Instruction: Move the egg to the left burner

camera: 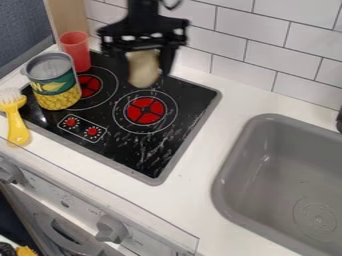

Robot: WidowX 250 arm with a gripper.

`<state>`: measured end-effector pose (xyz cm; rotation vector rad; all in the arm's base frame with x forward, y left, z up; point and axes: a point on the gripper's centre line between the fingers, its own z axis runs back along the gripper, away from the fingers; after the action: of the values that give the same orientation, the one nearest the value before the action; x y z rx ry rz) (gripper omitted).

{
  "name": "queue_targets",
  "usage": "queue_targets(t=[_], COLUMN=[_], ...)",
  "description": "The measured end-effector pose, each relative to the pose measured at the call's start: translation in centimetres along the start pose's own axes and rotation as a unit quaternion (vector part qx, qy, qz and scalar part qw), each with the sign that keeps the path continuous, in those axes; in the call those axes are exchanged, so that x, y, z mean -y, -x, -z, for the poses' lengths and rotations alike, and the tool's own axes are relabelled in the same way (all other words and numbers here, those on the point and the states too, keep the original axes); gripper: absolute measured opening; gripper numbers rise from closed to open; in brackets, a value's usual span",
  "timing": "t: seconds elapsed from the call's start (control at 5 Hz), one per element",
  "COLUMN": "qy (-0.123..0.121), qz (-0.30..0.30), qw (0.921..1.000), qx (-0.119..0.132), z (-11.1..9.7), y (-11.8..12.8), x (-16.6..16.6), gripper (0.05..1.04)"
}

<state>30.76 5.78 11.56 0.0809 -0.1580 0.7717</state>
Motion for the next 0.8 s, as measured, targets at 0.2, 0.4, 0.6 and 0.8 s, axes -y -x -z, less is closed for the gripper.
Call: queue_targets(t=[0.2,0.4,0.6,0.8], qy=[-0.013,-0.006,-0.006,-0.007], qz=[-0.034,-0.056,-0.084,-0.092], qw=[0.9992,0.9980,0.9953,0.9944], qx=[-0.015,-0.028,-0.050,-0.052], z=[2.0,3.7,5.9,6.7], y=[-2.8,-5.0,-6.8,-7.7], x=[-1.8,-2.9,-4.5,-4.4], gripper=[0.825,0.825,0.825,0.825])
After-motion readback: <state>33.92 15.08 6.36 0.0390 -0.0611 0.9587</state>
